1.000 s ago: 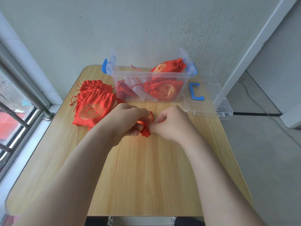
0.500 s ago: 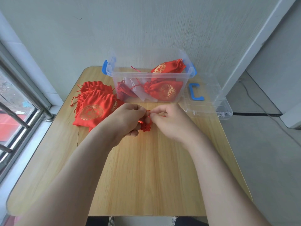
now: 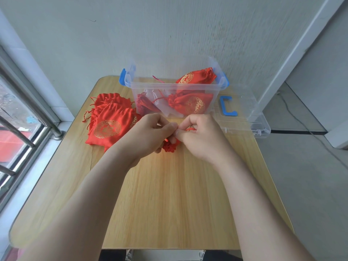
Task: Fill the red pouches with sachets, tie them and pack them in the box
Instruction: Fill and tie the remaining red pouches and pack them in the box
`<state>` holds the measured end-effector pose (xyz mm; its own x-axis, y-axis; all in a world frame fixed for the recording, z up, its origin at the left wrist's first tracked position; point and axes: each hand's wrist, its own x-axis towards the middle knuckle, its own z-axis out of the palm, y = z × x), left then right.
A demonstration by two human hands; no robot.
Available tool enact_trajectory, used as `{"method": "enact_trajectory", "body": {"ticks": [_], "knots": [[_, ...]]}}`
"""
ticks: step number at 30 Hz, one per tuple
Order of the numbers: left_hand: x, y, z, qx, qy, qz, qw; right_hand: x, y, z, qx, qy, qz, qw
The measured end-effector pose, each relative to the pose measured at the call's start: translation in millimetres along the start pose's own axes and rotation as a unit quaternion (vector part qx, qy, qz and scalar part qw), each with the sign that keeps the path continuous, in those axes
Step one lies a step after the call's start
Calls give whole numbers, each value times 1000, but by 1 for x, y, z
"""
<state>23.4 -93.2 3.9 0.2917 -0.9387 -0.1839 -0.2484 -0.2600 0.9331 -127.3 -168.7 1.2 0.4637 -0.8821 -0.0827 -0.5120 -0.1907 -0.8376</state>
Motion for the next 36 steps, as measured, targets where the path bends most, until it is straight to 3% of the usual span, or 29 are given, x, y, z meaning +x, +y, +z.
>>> {"method": "enact_trajectory", "body": {"ticks": [12, 17, 27, 36], "knots": [[-2, -1, -7, 25, -29, 14, 999, -4, -10, -10, 35, 3, 48, 998], [-1, 0, -3, 66, 1, -3, 998, -3, -7, -9, 12, -28, 44, 999], [-4, 0, -1, 127, 2, 5, 992, -8, -6, -9, 18, -37, -100, 994], [-8, 2, 0, 148, -83, 28, 985, -2, -1, -7, 44, -28, -87, 995]]}}
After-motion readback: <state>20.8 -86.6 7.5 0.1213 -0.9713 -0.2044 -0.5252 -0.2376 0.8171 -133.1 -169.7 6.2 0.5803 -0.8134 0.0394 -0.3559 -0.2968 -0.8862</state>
